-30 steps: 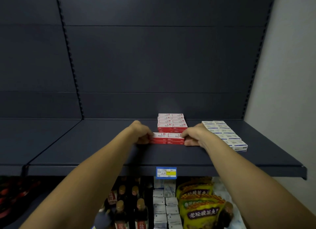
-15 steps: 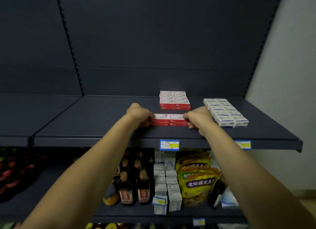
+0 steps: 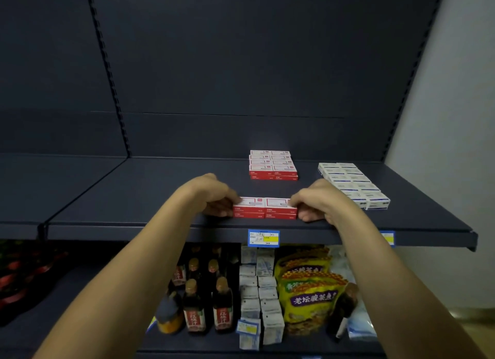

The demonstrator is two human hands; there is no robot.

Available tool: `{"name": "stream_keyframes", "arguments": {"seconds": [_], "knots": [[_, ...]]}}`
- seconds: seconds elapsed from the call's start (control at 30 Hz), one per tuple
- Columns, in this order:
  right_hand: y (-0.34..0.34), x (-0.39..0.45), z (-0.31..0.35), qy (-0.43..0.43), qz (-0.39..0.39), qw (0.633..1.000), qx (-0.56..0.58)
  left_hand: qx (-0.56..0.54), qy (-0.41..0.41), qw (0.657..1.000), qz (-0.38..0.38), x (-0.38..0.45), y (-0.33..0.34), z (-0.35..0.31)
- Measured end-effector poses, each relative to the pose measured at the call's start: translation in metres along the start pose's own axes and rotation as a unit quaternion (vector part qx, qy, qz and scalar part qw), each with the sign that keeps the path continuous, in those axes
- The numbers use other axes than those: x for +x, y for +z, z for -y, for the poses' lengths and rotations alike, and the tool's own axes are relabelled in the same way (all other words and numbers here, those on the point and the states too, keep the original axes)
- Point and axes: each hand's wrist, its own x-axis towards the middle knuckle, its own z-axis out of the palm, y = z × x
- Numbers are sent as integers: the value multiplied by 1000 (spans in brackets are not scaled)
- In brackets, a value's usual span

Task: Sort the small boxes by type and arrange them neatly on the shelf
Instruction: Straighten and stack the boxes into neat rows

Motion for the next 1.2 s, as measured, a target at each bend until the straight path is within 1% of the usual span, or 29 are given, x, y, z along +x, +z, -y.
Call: {"name": "stream_keyframes", "arguments": {"seconds": [0.07, 0.1, 0.2, 0.27, 0.4, 0.53, 0.6, 0.7, 0.83, 1.07, 1.2], "knots": [[-5, 6, 2, -6, -8, 1000, 5, 39, -4, 999, 11, 5, -7, -5], [-7, 11, 3, -11, -24, 1000, 10, 50, -4, 999, 4, 9, -10, -8], [-11, 25, 7, -37, -94, 995, 7, 45, 9, 998, -49, 23, -15, -16], [-11, 34, 14, -60, -127, 990, 7, 34, 22, 996, -82, 33, -13, -24], [-9, 58, 26, -64, -139, 988, -12, 2, 42, 992, -118, 56, -5, -42], [-1, 79, 35, -48, -143, 988, -38, 52, 48, 980, -185, 76, 5, -54], [4, 88, 36, -38, -152, 986, -48, 52, 51, 978, -195, 87, 9, -58], [8, 98, 37, -17, -156, 986, -51, 24, 52, 981, -183, 100, 18, -61], [11, 110, 38, -6, -159, 986, -43, -26, 45, 990, -130, 115, 27, -61], [16, 120, 42, 10, -169, 985, -33, -98, 15, 993, -67, 132, 22, -53], [18, 121, 41, -1, -178, 984, -32, -130, 3, 990, -56, 133, 22, -49]]}}
